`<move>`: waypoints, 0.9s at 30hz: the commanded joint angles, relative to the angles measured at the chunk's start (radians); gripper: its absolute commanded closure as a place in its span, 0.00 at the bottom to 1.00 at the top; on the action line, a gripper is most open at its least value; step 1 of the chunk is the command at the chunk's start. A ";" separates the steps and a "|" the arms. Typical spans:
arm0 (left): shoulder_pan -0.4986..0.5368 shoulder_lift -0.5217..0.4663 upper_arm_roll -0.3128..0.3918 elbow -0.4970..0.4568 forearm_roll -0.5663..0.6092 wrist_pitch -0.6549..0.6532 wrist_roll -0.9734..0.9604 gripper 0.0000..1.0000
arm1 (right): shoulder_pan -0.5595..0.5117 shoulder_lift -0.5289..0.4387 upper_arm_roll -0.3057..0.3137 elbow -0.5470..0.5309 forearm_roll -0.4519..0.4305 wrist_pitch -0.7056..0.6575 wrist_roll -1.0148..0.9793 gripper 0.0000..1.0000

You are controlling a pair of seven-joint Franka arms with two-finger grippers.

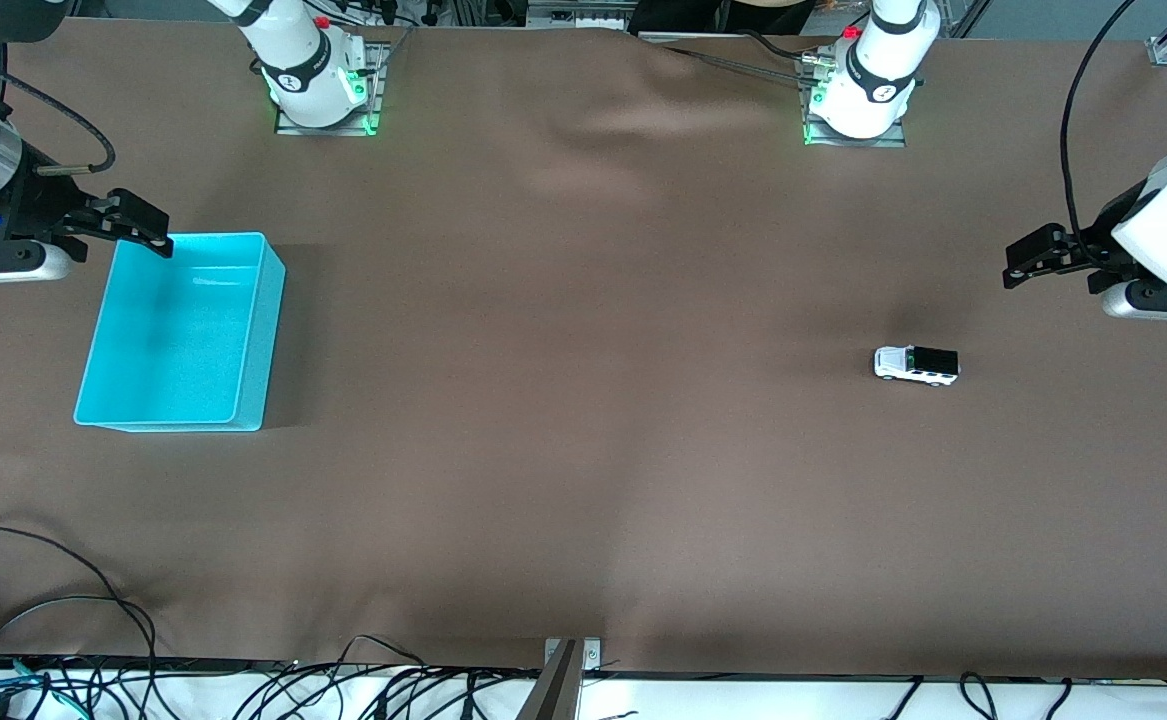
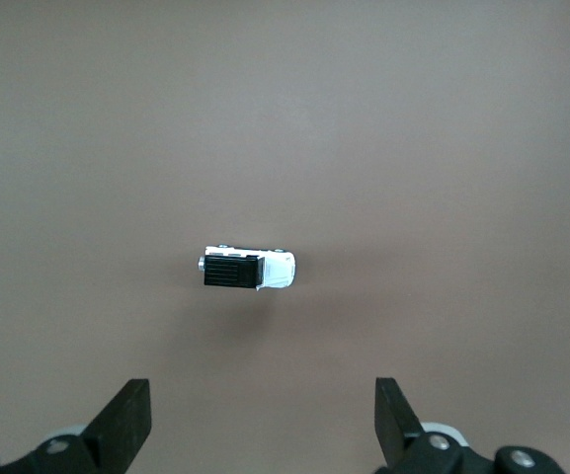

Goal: Wind and store white jeep toy

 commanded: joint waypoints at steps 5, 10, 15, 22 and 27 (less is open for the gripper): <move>0.003 -0.001 0.010 0.003 0.016 0.003 0.029 0.00 | -0.006 -0.004 0.005 0.019 -0.001 -0.020 0.013 0.00; 0.003 0.000 0.005 0.003 0.024 0.003 0.026 0.00 | -0.006 -0.004 0.005 0.019 -0.001 -0.020 0.013 0.00; 0.005 0.011 0.007 0.003 0.022 0.000 0.017 0.00 | -0.006 -0.004 0.005 0.019 -0.001 -0.019 0.013 0.00; 0.028 0.015 0.010 0.000 0.022 -0.021 0.017 0.00 | -0.006 -0.004 0.005 0.019 -0.001 -0.019 0.013 0.00; 0.045 0.026 0.010 -0.001 0.021 -0.025 0.011 0.00 | -0.006 -0.004 0.003 0.019 -0.001 -0.020 0.013 0.00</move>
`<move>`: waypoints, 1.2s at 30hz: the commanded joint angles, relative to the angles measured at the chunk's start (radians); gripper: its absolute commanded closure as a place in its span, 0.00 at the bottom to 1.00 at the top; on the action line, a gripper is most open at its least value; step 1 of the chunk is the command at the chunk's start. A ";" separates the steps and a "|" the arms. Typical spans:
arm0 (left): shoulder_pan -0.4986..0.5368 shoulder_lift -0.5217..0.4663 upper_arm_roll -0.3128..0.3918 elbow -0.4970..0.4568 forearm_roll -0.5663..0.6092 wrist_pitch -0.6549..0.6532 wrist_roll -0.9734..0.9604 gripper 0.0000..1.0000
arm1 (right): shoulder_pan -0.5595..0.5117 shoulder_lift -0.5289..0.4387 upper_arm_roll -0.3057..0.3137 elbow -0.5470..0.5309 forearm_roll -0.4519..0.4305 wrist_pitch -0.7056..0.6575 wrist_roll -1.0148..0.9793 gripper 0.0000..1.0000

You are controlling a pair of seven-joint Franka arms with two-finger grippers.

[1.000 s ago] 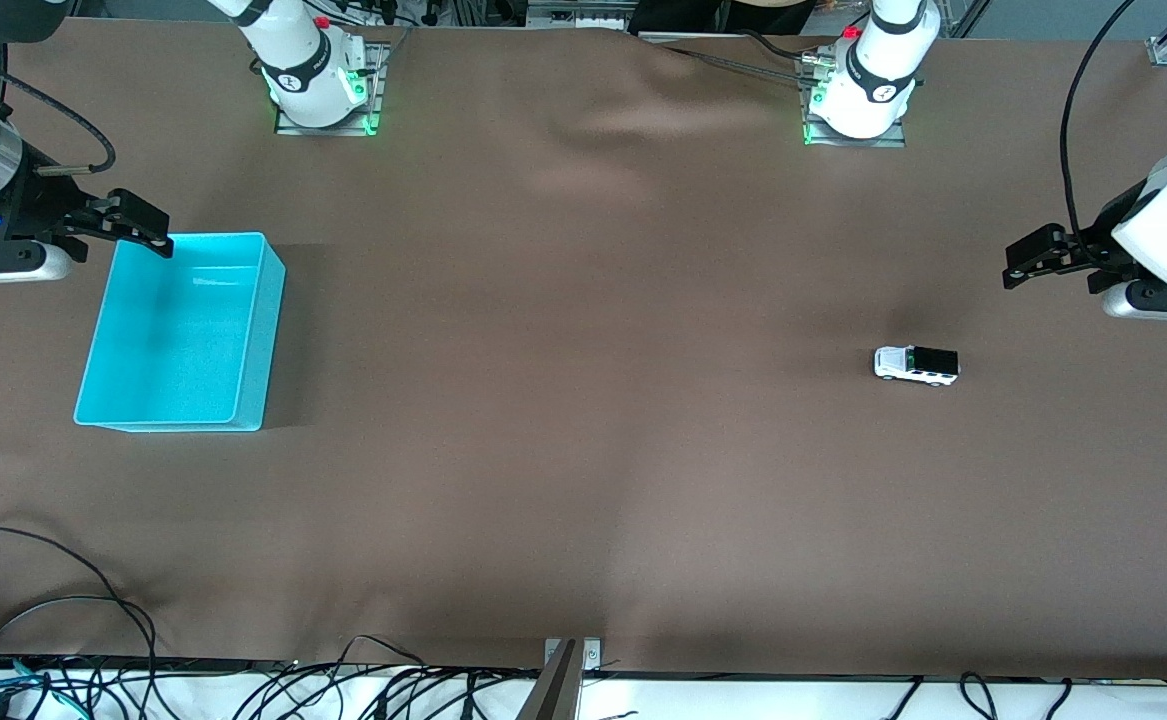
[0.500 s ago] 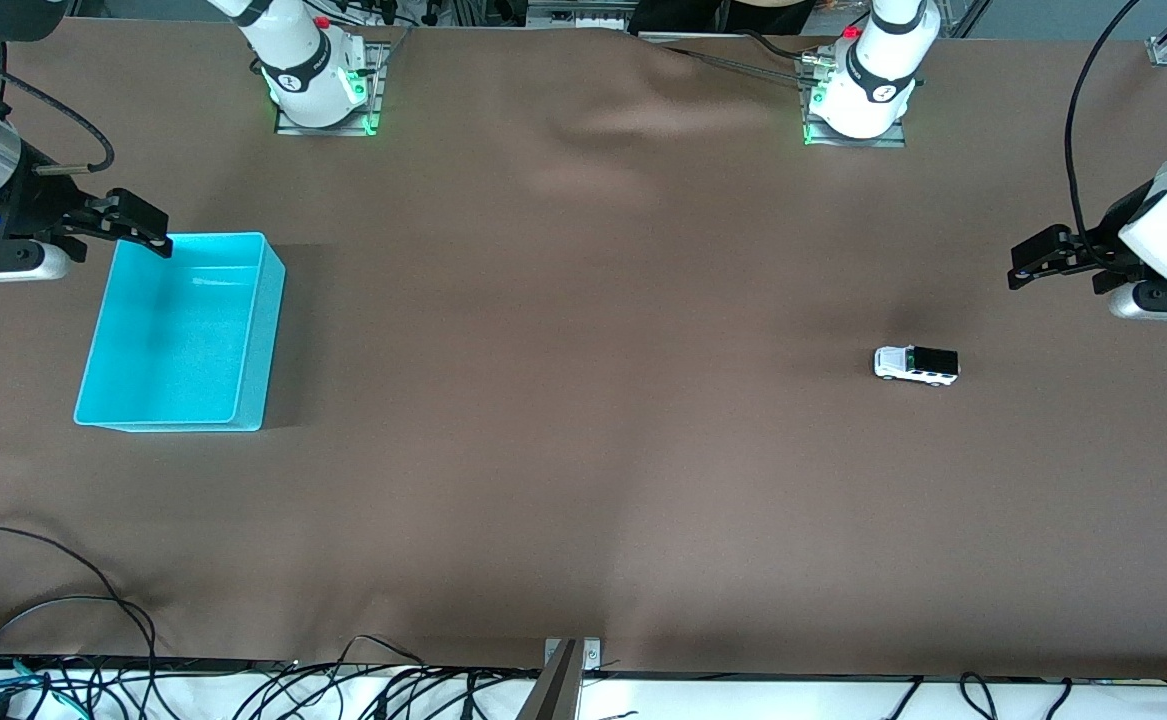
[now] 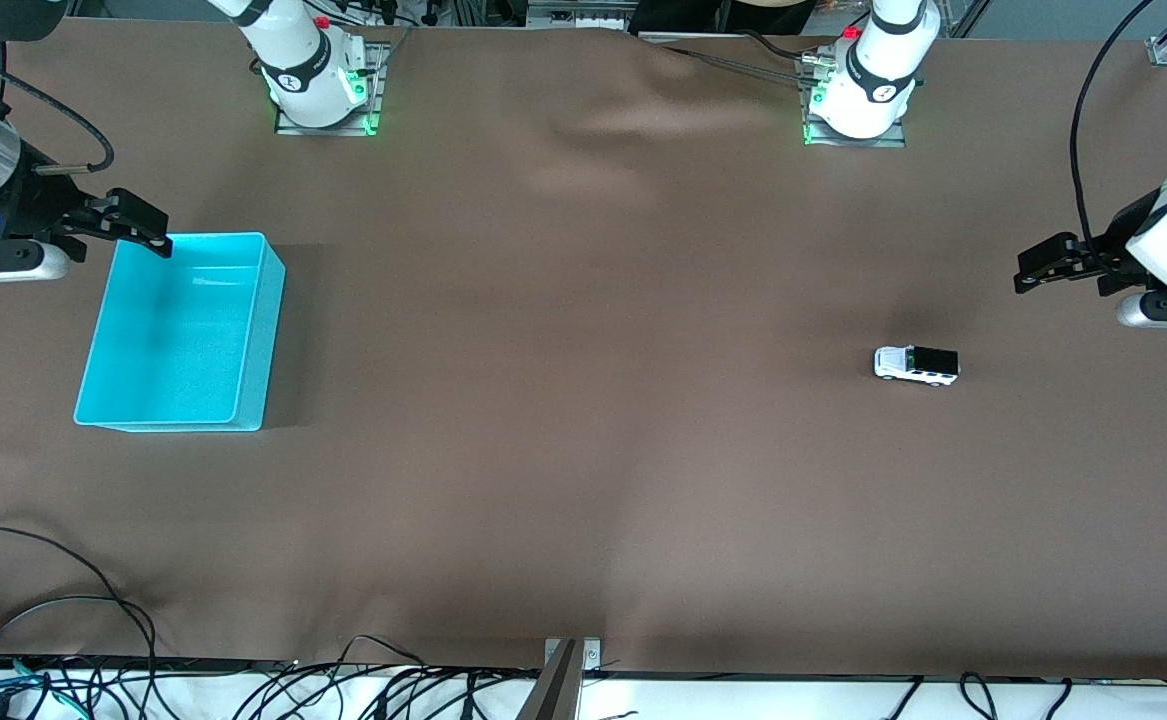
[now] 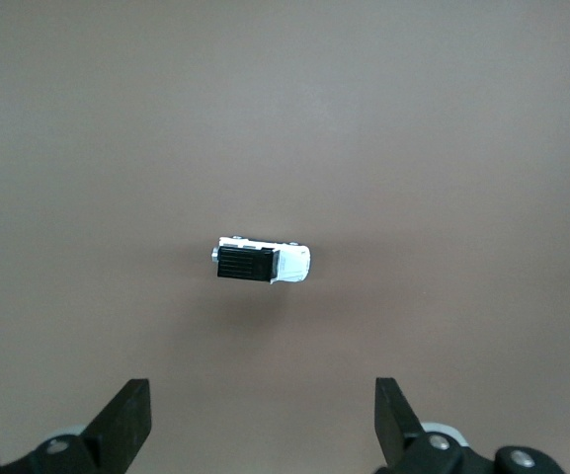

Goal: Wind and store white jeep toy

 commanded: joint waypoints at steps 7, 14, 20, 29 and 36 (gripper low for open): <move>0.020 0.044 -0.001 -0.003 0.019 -0.040 -0.078 0.00 | -0.006 -0.004 0.005 0.017 -0.001 -0.019 0.013 0.00; 0.020 0.082 -0.001 -0.006 0.019 -0.043 -0.269 0.00 | -0.006 -0.004 0.005 0.017 -0.001 -0.019 0.013 0.00; 0.020 0.119 -0.003 -0.014 0.019 -0.043 -0.518 0.00 | -0.006 -0.004 0.005 0.017 -0.001 -0.019 0.013 0.00; 0.023 0.176 -0.003 -0.023 0.019 -0.028 -0.864 0.00 | -0.006 -0.004 0.005 0.017 0.001 -0.019 0.013 0.00; 0.024 0.199 -0.003 -0.096 0.019 0.069 -1.159 0.00 | -0.006 -0.004 0.005 0.017 0.001 -0.019 0.013 0.00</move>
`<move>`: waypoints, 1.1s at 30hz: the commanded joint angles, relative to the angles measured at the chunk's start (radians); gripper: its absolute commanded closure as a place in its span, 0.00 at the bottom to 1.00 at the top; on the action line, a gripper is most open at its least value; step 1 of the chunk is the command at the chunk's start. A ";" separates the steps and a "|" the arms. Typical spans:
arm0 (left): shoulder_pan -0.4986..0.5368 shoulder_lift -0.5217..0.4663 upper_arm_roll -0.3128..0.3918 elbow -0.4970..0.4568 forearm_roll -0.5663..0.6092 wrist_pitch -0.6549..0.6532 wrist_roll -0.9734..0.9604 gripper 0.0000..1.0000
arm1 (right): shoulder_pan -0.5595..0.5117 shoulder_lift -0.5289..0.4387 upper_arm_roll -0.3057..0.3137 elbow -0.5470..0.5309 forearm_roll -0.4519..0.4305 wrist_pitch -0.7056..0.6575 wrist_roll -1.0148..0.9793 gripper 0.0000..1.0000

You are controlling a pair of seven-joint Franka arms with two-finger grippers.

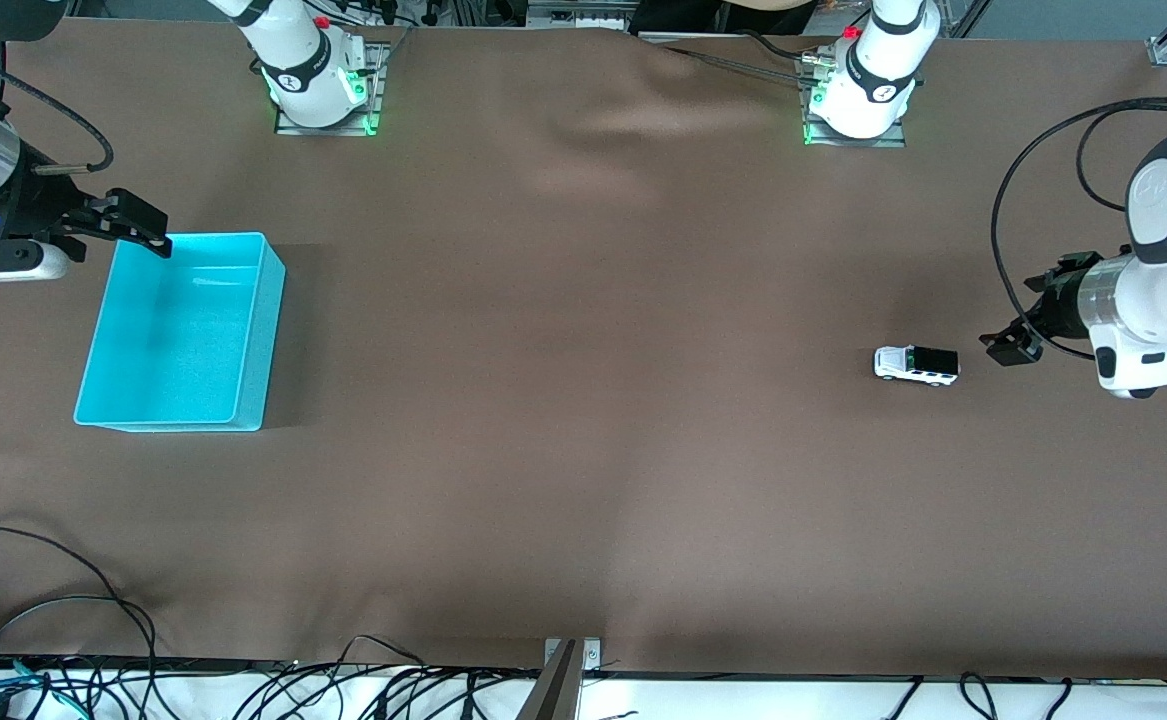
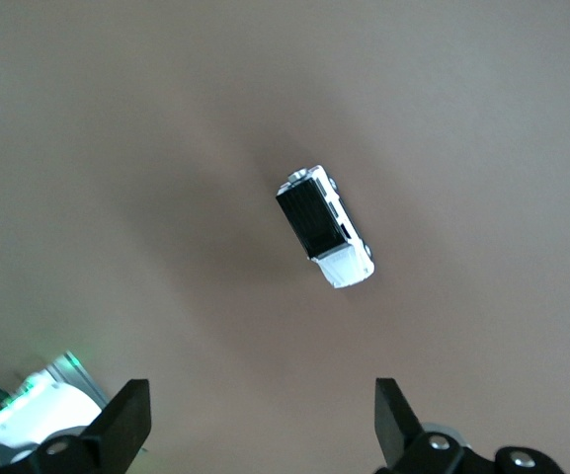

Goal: Wind and store white jeep toy

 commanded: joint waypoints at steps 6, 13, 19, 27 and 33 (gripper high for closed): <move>0.005 -0.001 -0.004 -0.179 0.019 0.218 -0.302 0.00 | -0.006 -0.004 0.005 0.017 0.001 -0.019 0.013 0.00; 0.031 -0.004 -0.004 -0.299 0.019 0.381 -0.370 0.00 | -0.006 -0.004 0.005 0.017 0.001 -0.022 0.013 0.00; 0.054 0.002 -0.004 -0.411 0.019 0.579 -0.396 0.00 | -0.005 -0.005 0.008 0.017 0.001 -0.023 0.010 0.00; 0.075 0.043 -0.005 -0.491 0.019 0.738 -0.396 0.00 | -0.005 -0.005 0.010 0.019 0.001 -0.023 0.010 0.00; 0.075 0.091 -0.005 -0.494 0.009 0.801 -0.398 0.00 | -0.005 -0.007 0.011 0.019 0.001 -0.023 0.008 0.00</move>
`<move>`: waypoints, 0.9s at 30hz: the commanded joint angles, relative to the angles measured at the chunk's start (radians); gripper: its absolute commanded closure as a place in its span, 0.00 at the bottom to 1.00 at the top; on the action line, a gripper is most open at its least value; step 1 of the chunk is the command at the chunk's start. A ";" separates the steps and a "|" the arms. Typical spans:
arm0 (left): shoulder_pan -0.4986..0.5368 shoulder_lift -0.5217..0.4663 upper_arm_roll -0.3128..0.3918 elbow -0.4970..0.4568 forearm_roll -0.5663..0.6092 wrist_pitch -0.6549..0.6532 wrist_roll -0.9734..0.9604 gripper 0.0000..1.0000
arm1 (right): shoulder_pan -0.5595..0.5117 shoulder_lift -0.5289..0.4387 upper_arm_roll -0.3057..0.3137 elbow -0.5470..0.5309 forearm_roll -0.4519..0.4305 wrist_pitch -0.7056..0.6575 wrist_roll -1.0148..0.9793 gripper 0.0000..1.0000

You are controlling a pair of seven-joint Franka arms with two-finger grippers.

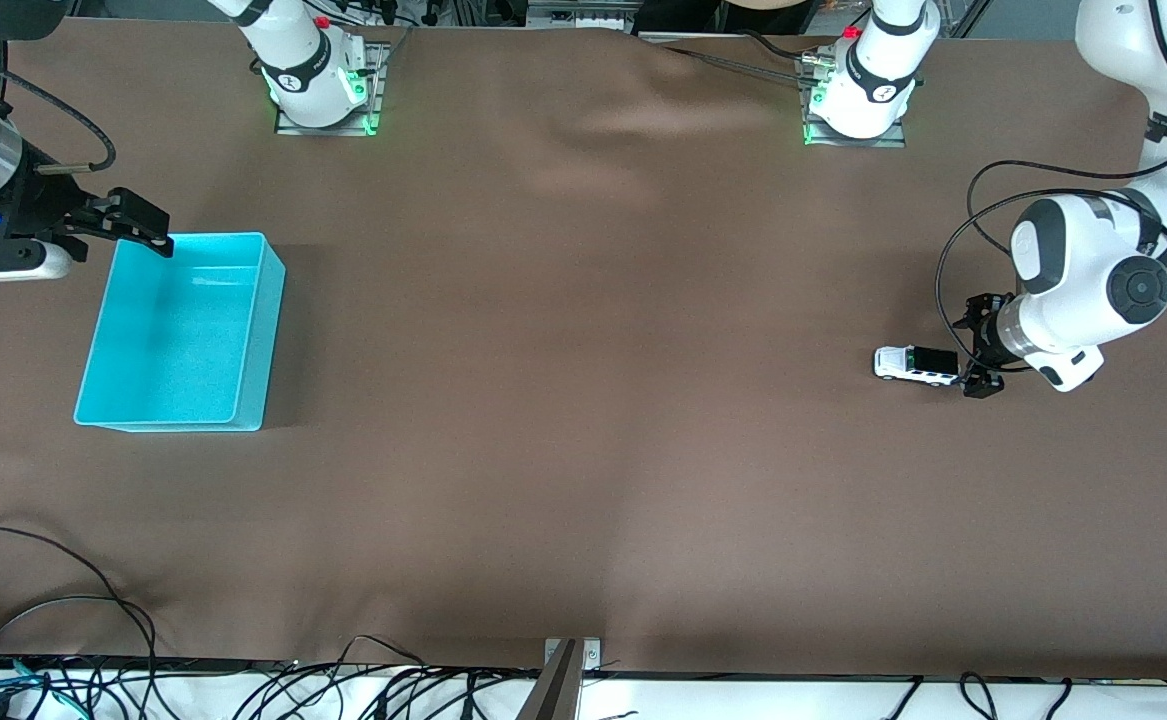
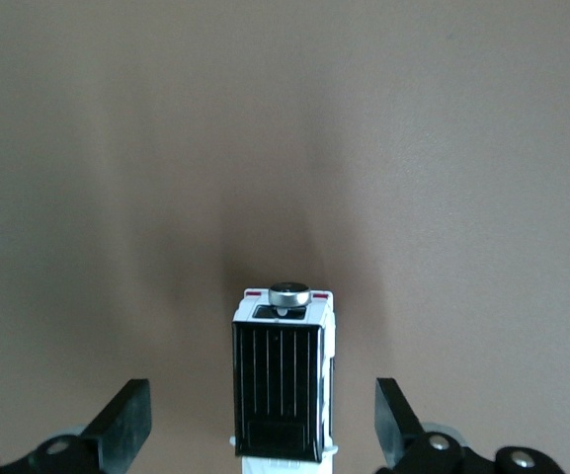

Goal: Wind and store white jeep toy

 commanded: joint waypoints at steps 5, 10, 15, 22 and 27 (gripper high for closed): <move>0.002 0.048 -0.008 0.001 0.004 0.064 -0.022 0.00 | -0.005 -0.006 0.008 0.021 0.001 -0.021 0.008 0.00; 0.002 0.049 -0.009 0.000 0.004 0.066 -0.034 0.00 | 0.000 -0.005 0.009 0.032 0.001 -0.023 0.008 0.00; 0.002 0.049 -0.011 -0.008 -0.023 0.066 -0.042 0.00 | 0.000 -0.005 0.009 0.032 0.002 -0.023 0.006 0.00; 0.000 0.049 -0.011 -0.013 -0.071 0.066 -0.063 0.00 | 0.000 -0.006 0.011 0.032 0.002 -0.023 0.006 0.00; -0.004 0.054 -0.012 -0.013 -0.071 0.066 -0.064 0.02 | 0.000 -0.005 0.011 0.032 0.002 -0.023 0.006 0.00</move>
